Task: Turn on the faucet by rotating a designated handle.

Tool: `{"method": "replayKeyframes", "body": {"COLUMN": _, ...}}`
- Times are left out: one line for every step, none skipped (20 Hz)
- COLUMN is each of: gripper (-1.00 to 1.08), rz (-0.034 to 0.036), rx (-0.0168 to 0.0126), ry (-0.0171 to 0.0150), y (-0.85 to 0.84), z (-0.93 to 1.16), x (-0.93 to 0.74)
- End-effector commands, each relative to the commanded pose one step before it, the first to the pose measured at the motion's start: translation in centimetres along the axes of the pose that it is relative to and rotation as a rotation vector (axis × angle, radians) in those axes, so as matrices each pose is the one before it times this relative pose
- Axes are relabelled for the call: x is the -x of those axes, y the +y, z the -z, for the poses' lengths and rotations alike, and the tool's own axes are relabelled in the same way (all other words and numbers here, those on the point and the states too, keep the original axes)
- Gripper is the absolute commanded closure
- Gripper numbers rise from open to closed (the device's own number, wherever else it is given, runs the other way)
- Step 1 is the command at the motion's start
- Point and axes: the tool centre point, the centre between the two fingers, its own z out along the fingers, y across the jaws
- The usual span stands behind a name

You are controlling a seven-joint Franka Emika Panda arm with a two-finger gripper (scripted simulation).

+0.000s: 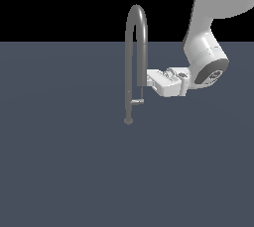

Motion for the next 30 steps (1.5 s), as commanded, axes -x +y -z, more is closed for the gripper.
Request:
{"method": "replayKeyframes", "body": {"gripper": 1.08, "rz": -0.01318, "rx": -0.01367, "ry": -0.01672, "y": -0.081, "z": -0.162, "x": -0.570}}
{"method": "replayKeyframes", "body": {"gripper": 1.08, "rz": -0.00262, "rx": -0.00248, "ry": -0.00314, "y": -0.006, "z": -0.037, "x": -0.121}}
{"method": "replayKeyframes", "body": {"gripper": 1.08, "rz": -0.00128, "rx": -0.00125, "ry": -0.00159, "y": -0.003, "z": -0.028, "x": -0.061}}
{"method": "replayKeyframes", "body": {"gripper": 1.08, "rz": 0.00000, "rx": 0.00000, "ry": 0.00000, "y": 0.000, "z": -0.021, "x": -0.004}}
{"method": "replayKeyframes", "body": {"gripper": 1.08, "rz": 0.00122, "rx": 0.00099, "ry": 0.00117, "y": 0.005, "z": 0.008, "x": 0.044}}
{"method": "replayKeyframes", "body": {"gripper": 1.08, "rz": 0.00236, "rx": 0.00210, "ry": 0.00259, "y": 0.007, "z": 0.005, "x": 0.100}}
{"method": "replayKeyframes", "body": {"gripper": 1.08, "rz": 0.00172, "rx": 0.00155, "ry": 0.00192, "y": 0.005, "z": 0.011, "x": 0.072}}
{"method": "replayKeyframes", "body": {"gripper": 1.08, "rz": 0.00068, "rx": 0.00062, "ry": 0.00076, "y": 0.002, "z": 0.001, "x": 0.030}}
{"method": "replayKeyframes", "body": {"gripper": 1.08, "rz": 0.00000, "rx": 0.00000, "ry": 0.00000, "y": 0.000, "z": 0.000, "x": 0.000}}
{"method": "replayKeyframes", "body": {"gripper": 1.08, "rz": 0.00000, "rx": 0.00000, "ry": 0.00000, "y": 0.000, "z": 0.000, "x": 0.000}}
{"method": "replayKeyframes", "body": {"gripper": 1.08, "rz": 0.00000, "rx": 0.00000, "ry": 0.00000, "y": 0.000, "z": 0.000, "x": 0.000}}
{"method": "replayKeyframes", "body": {"gripper": 1.08, "rz": 0.00000, "rx": 0.00000, "ry": 0.00000, "y": -0.008, "z": -0.016, "x": 0.008}}
{"method": "replayKeyframes", "body": {"gripper": 1.08, "rz": 0.00000, "rx": 0.00000, "ry": 0.00000, "y": 0.228, "z": 0.000, "x": 0.081}}
{"method": "replayKeyframes", "body": {"gripper": 1.08, "rz": 0.00000, "rx": 0.00000, "ry": 0.00000, "y": 0.231, "z": 0.000, "x": 0.082}}
{"method": "replayKeyframes", "body": {"gripper": 1.08, "rz": 0.00000, "rx": 0.00000, "ry": 0.00000, "y": 0.233, "z": 0.000, "x": 0.083}}
{"method": "replayKeyframes", "body": {"gripper": 1.08, "rz": 0.00000, "rx": 0.00000, "ry": 0.00000, "y": 0.236, "z": 0.000, "x": 0.084}}
{"method": "replayKeyframes", "body": {"gripper": 1.08, "rz": 0.00000, "rx": 0.00000, "ry": 0.00000, "y": 0.239, "z": 0.000, "x": 0.085}}
{"method": "replayKeyframes", "body": {"gripper": 1.08, "rz": 0.00000, "rx": 0.00000, "ry": 0.00000, "y": 0.241, "z": 0.000, "x": 0.086}}
{"method": "replayKeyframes", "body": {"gripper": 1.08, "rz": 0.00000, "rx": 0.00000, "ry": 0.00000, "y": 0.244, "z": 0.001, "x": 0.087}}
{"method": "replayKeyframes", "body": {"gripper": 1.08, "rz": 0.00000, "rx": 0.00000, "ry": 0.00000, "y": 0.247, "z": 0.001, "x": 0.088}}
{"method": "replayKeyframes", "body": {"gripper": 1.08, "rz": 0.00000, "rx": 0.00000, "ry": 0.00000, "y": 0.249, "z": 0.001, "x": 0.089}}
{"method": "replayKeyframes", "body": {"gripper": 1.08, "rz": 0.00000, "rx": 0.00000, "ry": 0.00000, "y": 0.252, "z": 0.002, "x": 0.090}}
{"method": "replayKeyframes", "body": {"gripper": 1.08, "rz": 0.00000, "rx": 0.00000, "ry": 0.00000, "y": 0.255, "z": 0.002, "x": 0.091}}
{"method": "replayKeyframes", "body": {"gripper": 1.08, "rz": 0.00000, "rx": 0.00000, "ry": 0.00000, "y": 0.258, "z": 0.003, "x": 0.092}}
{"method": "replayKeyframes", "body": {"gripper": 1.08, "rz": 0.00000, "rx": 0.00000, "ry": 0.00000, "y": 0.000, "z": 0.000, "x": 0.000}}
{"method": "replayKeyframes", "body": {"gripper": 1.08, "rz": 0.00085, "rx": -0.00308, "ry": 0.00225, "y": -0.368, "z": 0.006, "x": -0.212}}
{"method": "replayKeyframes", "body": {"gripper": 1.08, "rz": 0.00000, "rx": 0.00000, "ry": 0.00000, "y": 0.299, "z": 0.009, "x": -0.010}}
{"method": "replayKeyframes", "body": {"gripper": 1.08, "rz": 0.00000, "rx": 0.00000, "ry": 0.00000, "y": 0.302, "z": 0.009, "x": -0.010}}
{"method": "replayKeyframes", "body": {"gripper": 1.08, "rz": -0.00018, "rx": 0.00073, "ry": -0.00062, "y": 0.292, "z": -0.021, "x": -0.029}}
{"method": "replayKeyframes", "body": {"gripper": 1.08, "rz": 0.00000, "rx": 0.00000, "ry": 0.00000, "y": 0.308, "z": 0.010, "x": -0.010}}
